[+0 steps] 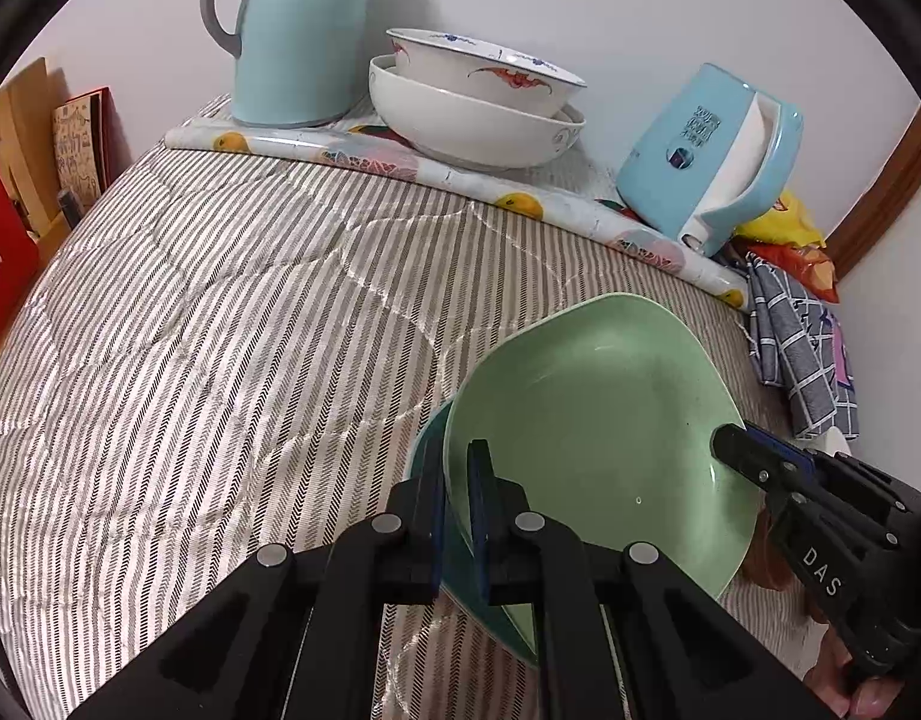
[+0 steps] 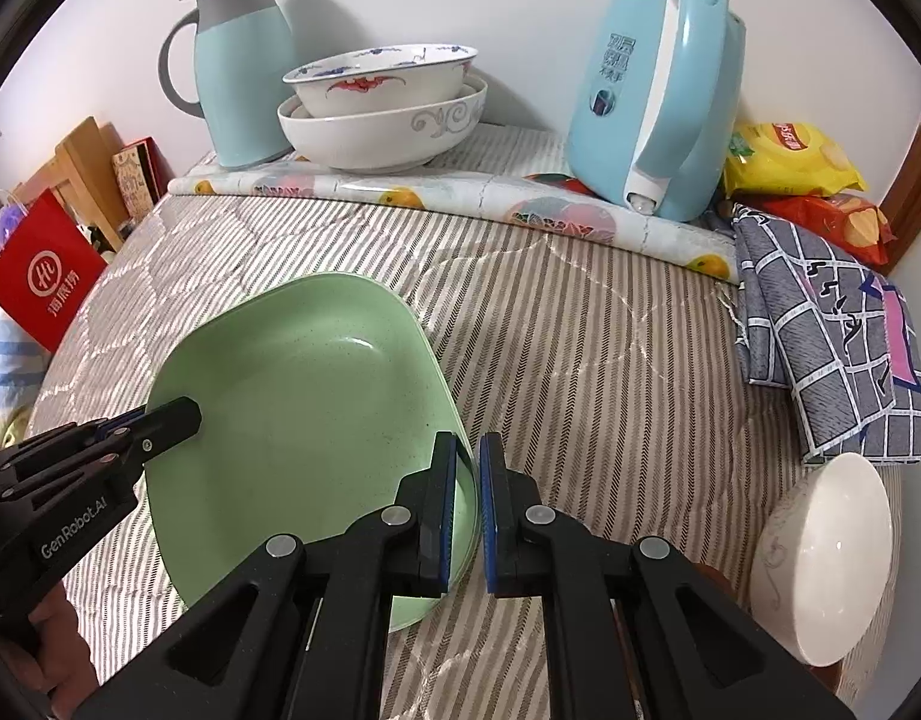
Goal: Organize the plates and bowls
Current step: 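Lower the green plate onto the blue plate and open the left gripper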
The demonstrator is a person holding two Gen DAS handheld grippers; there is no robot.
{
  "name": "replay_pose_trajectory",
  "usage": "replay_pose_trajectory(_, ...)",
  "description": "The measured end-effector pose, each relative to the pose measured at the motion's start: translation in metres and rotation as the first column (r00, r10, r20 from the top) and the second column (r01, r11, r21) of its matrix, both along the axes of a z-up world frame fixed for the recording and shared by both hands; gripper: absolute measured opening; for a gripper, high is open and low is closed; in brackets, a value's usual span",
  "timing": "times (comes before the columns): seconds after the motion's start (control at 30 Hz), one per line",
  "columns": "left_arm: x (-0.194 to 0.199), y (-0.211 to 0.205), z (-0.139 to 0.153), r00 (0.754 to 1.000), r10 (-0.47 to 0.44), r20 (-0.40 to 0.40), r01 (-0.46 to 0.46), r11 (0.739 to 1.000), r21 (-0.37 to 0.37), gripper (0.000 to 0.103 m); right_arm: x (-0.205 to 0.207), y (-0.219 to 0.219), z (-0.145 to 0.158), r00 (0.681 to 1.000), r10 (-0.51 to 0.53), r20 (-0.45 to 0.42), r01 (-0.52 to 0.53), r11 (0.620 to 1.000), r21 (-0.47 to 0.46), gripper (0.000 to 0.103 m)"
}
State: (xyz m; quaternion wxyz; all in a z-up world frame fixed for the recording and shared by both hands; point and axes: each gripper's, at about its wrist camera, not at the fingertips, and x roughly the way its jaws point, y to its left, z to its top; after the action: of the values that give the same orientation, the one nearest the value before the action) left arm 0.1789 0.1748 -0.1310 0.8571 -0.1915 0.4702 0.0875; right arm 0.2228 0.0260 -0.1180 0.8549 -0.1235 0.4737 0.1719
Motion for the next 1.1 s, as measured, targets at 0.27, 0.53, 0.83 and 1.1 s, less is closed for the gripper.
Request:
replay_pose_trajectory(0.27, 0.001, 0.003, -0.009, 1.000, 0.003, -0.012, -0.004, 1.000, -0.020, 0.008, 0.004, 0.003, -0.010, 1.000, 0.003, -0.023, -0.003, 1.000, -0.010, 0.008)
replay_pose_trajectory(0.53, 0.001, 0.006, -0.009, 1.000, -0.005, -0.011, 0.005, 1.000, -0.031, 0.008, 0.006, 0.004, -0.011, 1.000, 0.006, -0.024, -0.006, 1.000, -0.018, 0.009)
replay_pose_trajectory(0.83, -0.001, 0.007, -0.008, 0.999, -0.034, -0.015, 0.033, 0.997, -0.070, 0.018, 0.003, 0.003, -0.011, 0.999, 0.004, -0.042, -0.005, 1.000, -0.028, 0.010)
replay_pose_trajectory(1.1, -0.011, -0.002, 0.006, 0.998, -0.067, 0.022, 0.068, 0.995, -0.076, 0.044, -0.010, -0.001, 0.001, 1.000, -0.001, -0.011, 0.000, 1.000, -0.024, 0.030)
